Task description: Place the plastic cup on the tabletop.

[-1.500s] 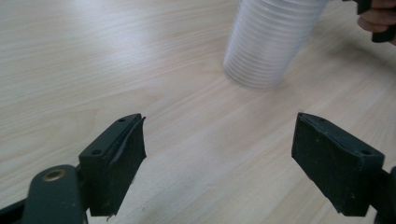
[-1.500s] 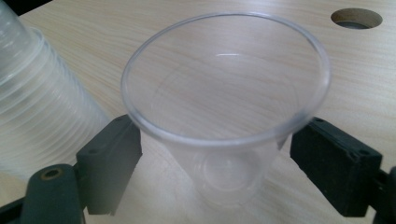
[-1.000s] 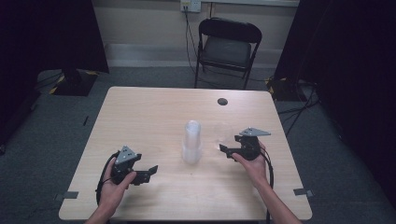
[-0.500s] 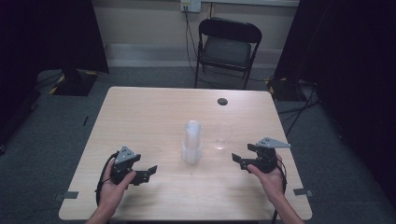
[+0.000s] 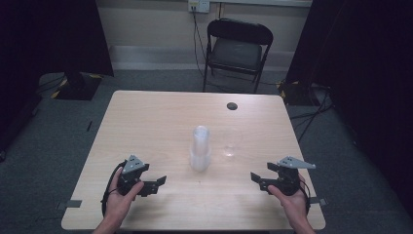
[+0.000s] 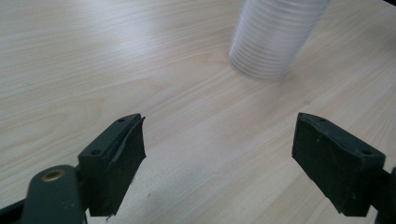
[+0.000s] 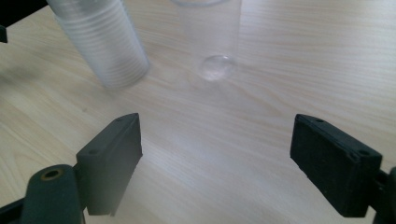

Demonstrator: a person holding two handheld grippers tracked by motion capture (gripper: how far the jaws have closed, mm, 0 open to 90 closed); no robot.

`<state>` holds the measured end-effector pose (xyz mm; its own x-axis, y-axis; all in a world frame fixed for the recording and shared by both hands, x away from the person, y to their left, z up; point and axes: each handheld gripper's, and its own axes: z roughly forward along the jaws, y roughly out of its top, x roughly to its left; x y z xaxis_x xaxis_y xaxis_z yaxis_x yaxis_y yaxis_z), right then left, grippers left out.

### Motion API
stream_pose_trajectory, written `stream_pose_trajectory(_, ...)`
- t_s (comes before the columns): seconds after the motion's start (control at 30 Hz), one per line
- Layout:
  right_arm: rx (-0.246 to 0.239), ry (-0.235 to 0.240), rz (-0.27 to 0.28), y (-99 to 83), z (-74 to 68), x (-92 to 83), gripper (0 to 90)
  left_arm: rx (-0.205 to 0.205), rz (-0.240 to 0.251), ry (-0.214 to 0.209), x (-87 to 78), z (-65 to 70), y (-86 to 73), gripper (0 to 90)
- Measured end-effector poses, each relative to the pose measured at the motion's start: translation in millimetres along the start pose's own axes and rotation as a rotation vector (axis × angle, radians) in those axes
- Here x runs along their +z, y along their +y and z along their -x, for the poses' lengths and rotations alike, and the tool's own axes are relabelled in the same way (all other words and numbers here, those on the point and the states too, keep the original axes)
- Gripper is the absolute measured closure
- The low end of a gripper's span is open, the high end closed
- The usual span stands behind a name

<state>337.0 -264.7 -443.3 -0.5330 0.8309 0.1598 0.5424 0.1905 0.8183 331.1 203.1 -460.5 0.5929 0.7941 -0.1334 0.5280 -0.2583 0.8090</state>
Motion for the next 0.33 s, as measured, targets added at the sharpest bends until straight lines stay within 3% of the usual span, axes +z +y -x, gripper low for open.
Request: stream_pose_trajectory(0.33,0.025,-0.057,-0.024,-24.1,7.9,-5.2,17.0,0.008,-0.021,-0.009,4.2,3.8,-1.5,16.9)
